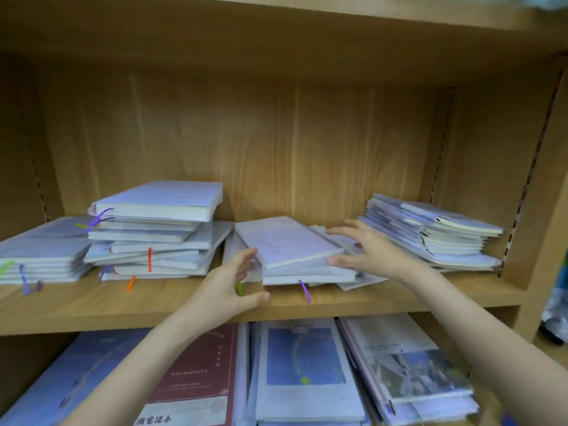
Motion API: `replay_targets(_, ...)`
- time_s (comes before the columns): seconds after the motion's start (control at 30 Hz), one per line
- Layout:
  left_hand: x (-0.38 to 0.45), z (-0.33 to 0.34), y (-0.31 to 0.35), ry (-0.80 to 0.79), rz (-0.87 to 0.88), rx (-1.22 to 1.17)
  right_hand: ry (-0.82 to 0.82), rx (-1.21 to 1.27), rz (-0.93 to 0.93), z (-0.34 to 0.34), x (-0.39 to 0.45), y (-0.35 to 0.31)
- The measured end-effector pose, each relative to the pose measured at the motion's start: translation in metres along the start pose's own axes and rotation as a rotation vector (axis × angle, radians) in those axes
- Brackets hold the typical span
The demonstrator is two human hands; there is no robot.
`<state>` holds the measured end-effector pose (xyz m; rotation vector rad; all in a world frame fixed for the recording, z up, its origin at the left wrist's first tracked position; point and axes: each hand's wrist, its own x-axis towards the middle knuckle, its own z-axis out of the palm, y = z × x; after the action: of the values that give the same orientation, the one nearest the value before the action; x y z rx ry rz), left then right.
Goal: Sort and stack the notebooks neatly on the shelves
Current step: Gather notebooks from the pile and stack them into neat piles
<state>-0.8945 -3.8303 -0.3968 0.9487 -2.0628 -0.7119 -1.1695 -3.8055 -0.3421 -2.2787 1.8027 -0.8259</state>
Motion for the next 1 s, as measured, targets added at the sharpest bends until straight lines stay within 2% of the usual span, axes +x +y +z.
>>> replay_targets(0.1,0.004,0.002,0.002,0.063,-0.004,0.117,-0.053,0.069,0.005,0.007,0.008,-0.006)
replay_targets(0.27,0.004,0.01,0.002,0.098,0.043,0.221,0.11,0.048,-0.028,0.007,0.005,-0.017)
replay_targets(0.37,0.004,0.003,0.002,0.095,0.037,0.152,0.198,-0.06,-0.142,0.001,-0.006,-0.023)
replay_targets(0.43,0.002,-0.003,0.005,0.063,0.029,0.028,0.357,-0.197,-0.277,0.002,-0.007,-0.023)
replay_targets(0.5,0.001,-0.008,0.014,0.04,0.037,-0.033,0.545,-0.219,-0.376,0.001,-0.007,-0.018)
replay_targets(0.6,0.003,-0.017,0.03,0.172,0.141,0.101,0.722,-0.14,-0.46,-0.01,-0.013,-0.034)
replay_targets(0.67,0.005,-0.016,0.044,0.336,0.276,0.269,0.71,-0.028,-0.521,-0.01,-0.022,-0.053)
replay_targets(0.73,0.005,-0.013,0.054,0.441,0.453,0.431,0.569,-0.004,-0.553,-0.002,-0.029,-0.061)
replay_targets(0.8,0.002,-0.012,0.06,0.487,0.548,0.446,0.444,-0.02,-0.388,0.006,-0.029,-0.046)
replay_targets(0.87,-0.002,-0.018,0.064,0.514,0.543,0.347,0.368,-0.028,-0.163,0.009,-0.03,-0.022)
replay_targets(0.93,-0.004,-0.024,0.066,0.502,0.547,0.313,0.401,-0.06,-0.117,0.009,-0.032,-0.011)
replay_targets(1.0,-0.005,-0.028,0.064,0.513,0.515,0.311,0.519,-0.105,-0.177,0.005,-0.032,-0.018)
